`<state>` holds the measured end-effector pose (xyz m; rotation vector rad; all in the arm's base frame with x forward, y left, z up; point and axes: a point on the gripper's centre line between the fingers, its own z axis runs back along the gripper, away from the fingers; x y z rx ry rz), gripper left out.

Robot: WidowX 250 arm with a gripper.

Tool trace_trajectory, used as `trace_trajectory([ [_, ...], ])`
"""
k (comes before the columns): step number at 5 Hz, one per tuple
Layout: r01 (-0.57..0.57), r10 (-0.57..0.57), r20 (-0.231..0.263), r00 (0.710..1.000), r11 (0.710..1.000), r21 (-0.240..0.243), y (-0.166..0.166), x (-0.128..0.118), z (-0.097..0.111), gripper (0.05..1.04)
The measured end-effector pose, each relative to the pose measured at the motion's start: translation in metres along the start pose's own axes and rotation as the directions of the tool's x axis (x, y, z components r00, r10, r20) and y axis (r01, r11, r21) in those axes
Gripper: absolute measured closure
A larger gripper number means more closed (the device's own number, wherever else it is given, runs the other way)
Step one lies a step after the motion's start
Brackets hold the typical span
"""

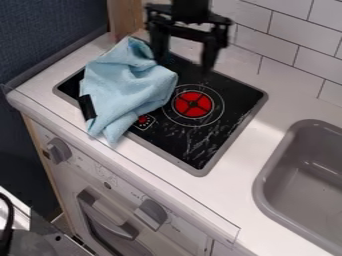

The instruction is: Move the cloth from right to left

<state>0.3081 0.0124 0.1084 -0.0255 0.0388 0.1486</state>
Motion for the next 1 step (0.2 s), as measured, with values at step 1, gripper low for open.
trace_trajectory([
  [1,0.067,-0.067,0.014,0.998,0.997,-0.024,-0.0200,0.0090,-0.0023,0.085],
])
